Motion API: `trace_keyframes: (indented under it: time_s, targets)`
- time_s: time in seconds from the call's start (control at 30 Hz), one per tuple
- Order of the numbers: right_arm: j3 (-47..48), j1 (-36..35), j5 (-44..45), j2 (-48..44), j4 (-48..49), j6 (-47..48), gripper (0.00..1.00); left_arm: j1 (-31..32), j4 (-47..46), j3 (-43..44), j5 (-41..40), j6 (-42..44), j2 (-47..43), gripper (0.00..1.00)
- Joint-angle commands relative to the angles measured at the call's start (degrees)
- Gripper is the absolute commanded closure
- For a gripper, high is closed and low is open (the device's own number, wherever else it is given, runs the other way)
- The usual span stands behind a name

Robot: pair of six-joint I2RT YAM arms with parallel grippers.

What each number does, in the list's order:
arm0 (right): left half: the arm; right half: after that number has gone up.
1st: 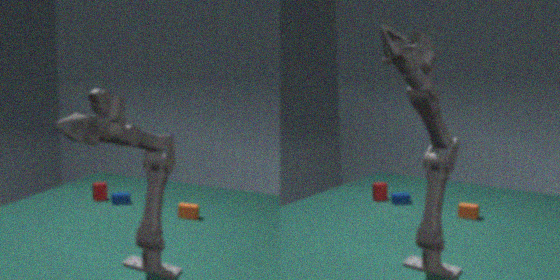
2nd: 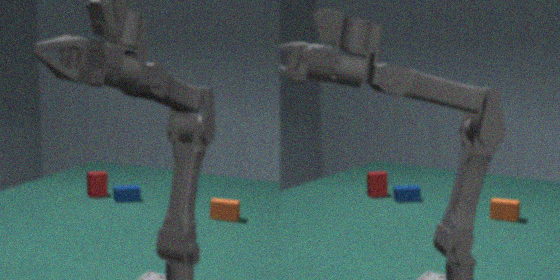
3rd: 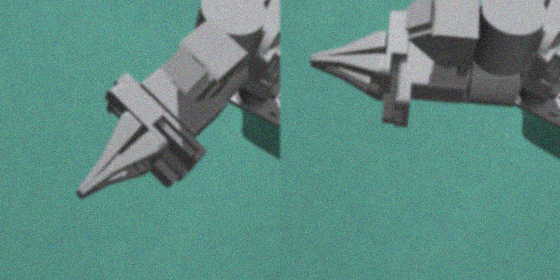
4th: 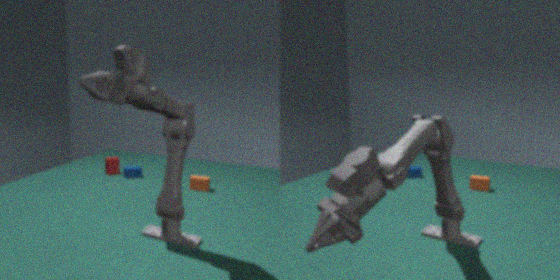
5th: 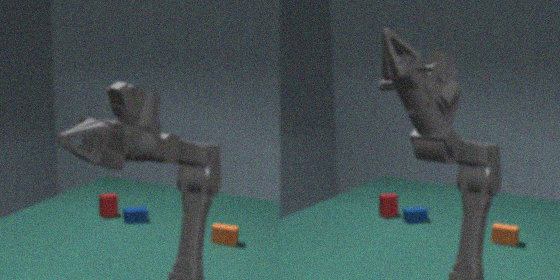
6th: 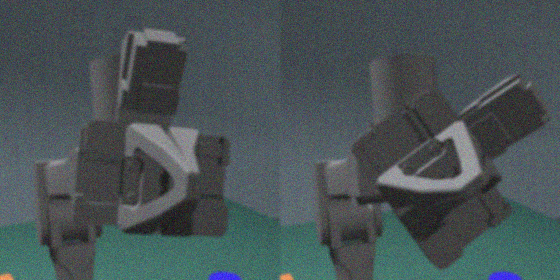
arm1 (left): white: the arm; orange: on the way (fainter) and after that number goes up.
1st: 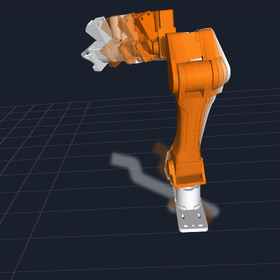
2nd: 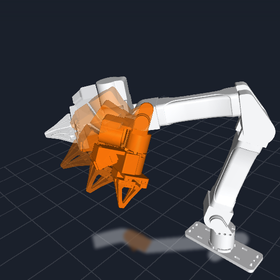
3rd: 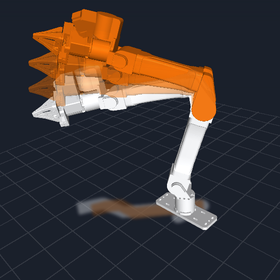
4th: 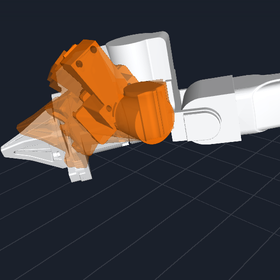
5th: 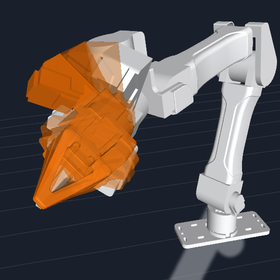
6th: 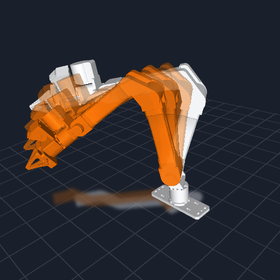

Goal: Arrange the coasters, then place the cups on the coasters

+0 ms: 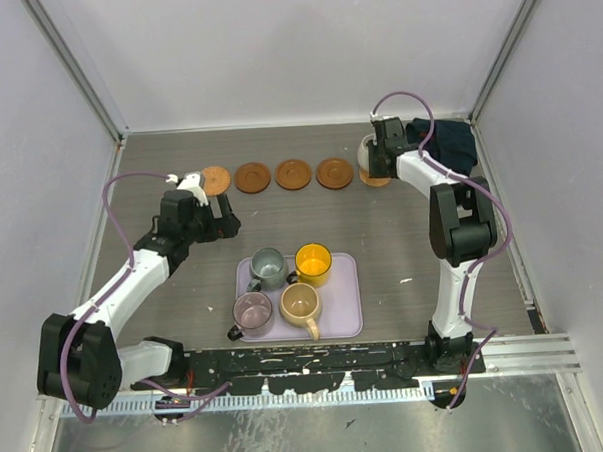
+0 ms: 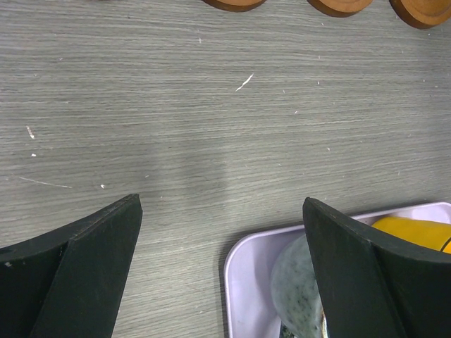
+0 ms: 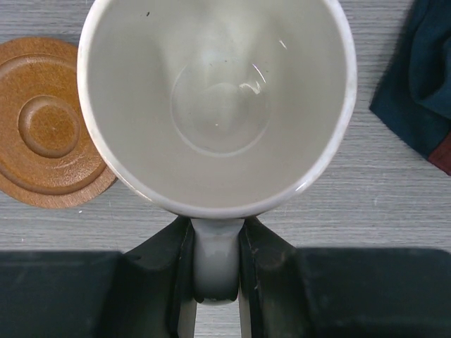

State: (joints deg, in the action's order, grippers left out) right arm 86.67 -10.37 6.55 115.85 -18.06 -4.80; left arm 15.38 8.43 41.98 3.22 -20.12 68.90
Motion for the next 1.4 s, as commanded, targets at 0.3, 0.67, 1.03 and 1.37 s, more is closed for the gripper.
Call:
trace_keyframes:
  time_s: [0.3, 0.67, 1.03, 1.37]
  targets:
    - [-4.2, 0.2, 2.2, -4.1, 11.5, 0.3, 0.99, 0.0, -3.6, 1.3, -0.7, -0.3, 0.2, 0.02]
    - [-6.5, 0.2, 2.5, -6.0, 14.7, 0.0, 0.99, 0.0, -3.7, 1.5, -0.5, -0.1, 0.7, 0.02]
    - [-6.5, 0.2, 2.2, -8.3, 14.9, -0.2, 0.99, 0.1, -3.9, 1.7, 0.1, -0.4, 1.5, 0.02]
    - [-7.1, 0.2, 2.6, -7.8, 14.9, -0.2, 0.99, 0.0, -3.9, 1.5, 0.2, -0.4, 1.4, 0.02]
